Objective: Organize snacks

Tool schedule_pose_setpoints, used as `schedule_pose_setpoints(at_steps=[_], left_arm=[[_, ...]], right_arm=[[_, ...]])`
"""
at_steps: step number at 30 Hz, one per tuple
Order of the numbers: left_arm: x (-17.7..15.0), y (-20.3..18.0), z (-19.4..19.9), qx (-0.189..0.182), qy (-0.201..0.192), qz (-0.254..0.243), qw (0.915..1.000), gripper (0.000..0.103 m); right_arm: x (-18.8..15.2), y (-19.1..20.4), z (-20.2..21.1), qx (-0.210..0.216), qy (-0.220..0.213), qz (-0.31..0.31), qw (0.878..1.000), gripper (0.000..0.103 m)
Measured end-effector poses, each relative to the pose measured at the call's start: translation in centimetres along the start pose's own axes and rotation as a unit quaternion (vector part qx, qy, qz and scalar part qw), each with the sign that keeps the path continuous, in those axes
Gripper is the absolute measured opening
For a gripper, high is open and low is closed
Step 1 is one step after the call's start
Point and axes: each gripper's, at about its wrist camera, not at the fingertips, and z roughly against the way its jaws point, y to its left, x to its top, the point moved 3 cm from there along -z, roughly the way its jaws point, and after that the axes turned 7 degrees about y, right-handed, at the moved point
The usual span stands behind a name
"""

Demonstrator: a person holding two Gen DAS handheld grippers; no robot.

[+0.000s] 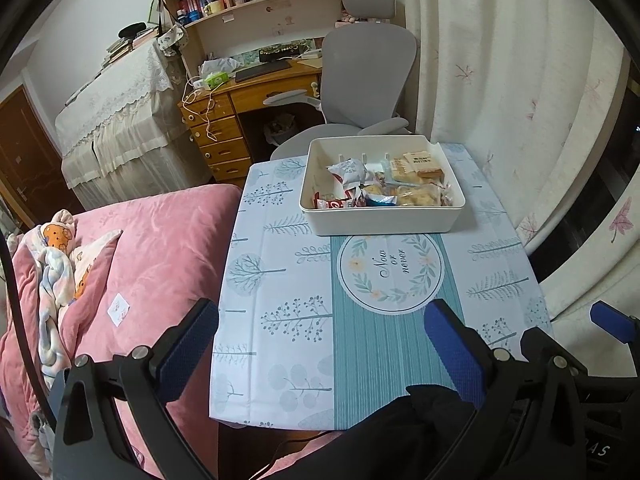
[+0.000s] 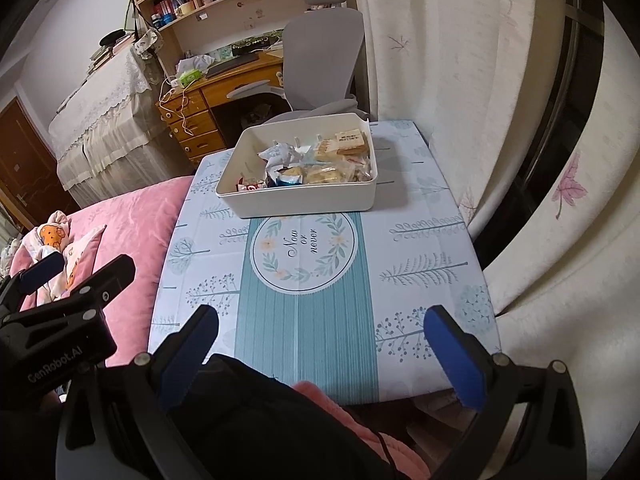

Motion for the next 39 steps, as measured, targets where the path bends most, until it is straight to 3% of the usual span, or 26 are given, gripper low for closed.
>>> schedule_pose_setpoints(at_steps=[39], left_arm=[[-0.2, -1.4, -0.6, 0.002, 0.018, 0.008, 0.9998, 0.102]], right_arm=[[0.3, -2.0, -1.0, -0.001, 0.023, 0.004, 1.000, 0.103]])
